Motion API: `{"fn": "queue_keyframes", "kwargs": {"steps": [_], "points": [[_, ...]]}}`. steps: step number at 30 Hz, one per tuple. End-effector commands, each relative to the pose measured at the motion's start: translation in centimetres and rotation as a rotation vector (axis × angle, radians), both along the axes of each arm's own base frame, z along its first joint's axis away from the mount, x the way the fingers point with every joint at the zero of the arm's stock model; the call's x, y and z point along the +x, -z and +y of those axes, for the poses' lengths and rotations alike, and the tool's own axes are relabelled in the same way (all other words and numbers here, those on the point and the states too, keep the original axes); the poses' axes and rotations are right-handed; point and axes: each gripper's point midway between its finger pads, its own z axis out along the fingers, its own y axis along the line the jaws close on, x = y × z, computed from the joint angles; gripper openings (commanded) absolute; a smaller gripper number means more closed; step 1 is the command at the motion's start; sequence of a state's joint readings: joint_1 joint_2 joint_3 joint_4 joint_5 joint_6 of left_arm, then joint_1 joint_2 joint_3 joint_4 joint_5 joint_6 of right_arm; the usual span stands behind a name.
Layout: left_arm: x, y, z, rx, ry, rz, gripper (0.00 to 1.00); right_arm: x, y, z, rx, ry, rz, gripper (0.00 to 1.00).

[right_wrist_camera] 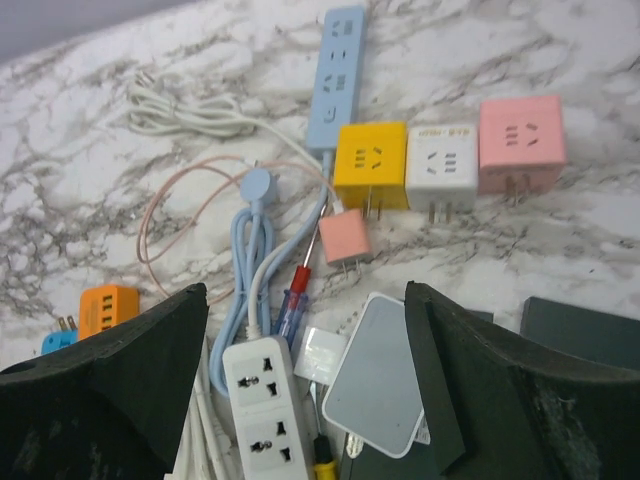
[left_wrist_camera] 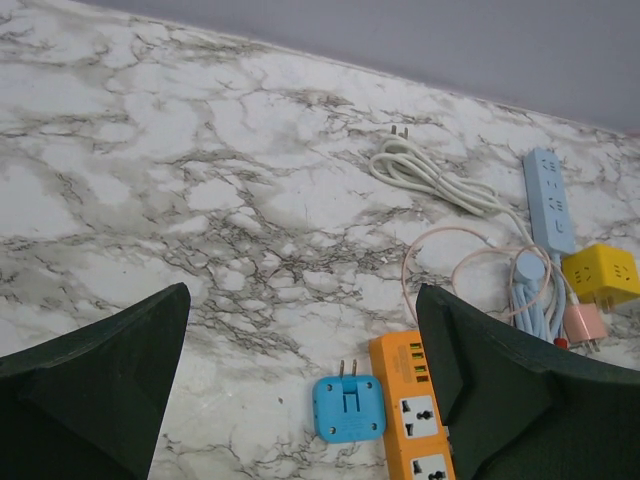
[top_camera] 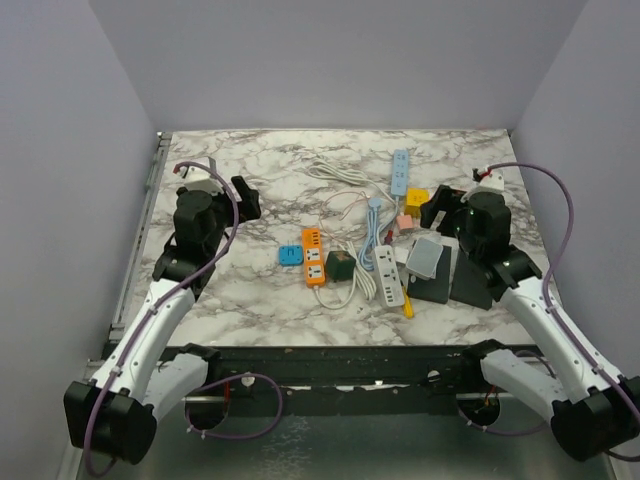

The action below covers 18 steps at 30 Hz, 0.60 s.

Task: Pull the plug off the socket
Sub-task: Reset both arms

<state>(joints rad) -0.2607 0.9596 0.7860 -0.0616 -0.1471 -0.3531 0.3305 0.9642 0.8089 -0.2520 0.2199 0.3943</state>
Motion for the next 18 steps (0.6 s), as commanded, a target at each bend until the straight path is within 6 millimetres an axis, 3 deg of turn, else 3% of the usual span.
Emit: {"fn": "queue_keyframes", "kwargs": {"steps": [1, 5, 8, 18], "points": [[-0.5, -2.8, 0.9, 0.044, -0.008, -0.077, 0.99, 0.2, -3.4, -2.5, -0.086, 0.077, -0.150, 0.84], [-1.3, -5.0, 1.0, 0.075, 0.012, -0.149, 0.99, -0.4, -5.7, -3.2, -0.112, 0.082, -0.242, 0.84], [-2.1, -5.3, 1.5, 0.122, 0.016, -0.176, 0.99, -0.9, -6.6, -3.7, -0.143, 0.083, -0.292, 0.83], [-3.1, -4.2, 2.6, 0.141, -0.026, -0.182, 0.99, -1.9, -5.6, -4.6, -0.154, 0.105, -0.324, 0.83]]}}
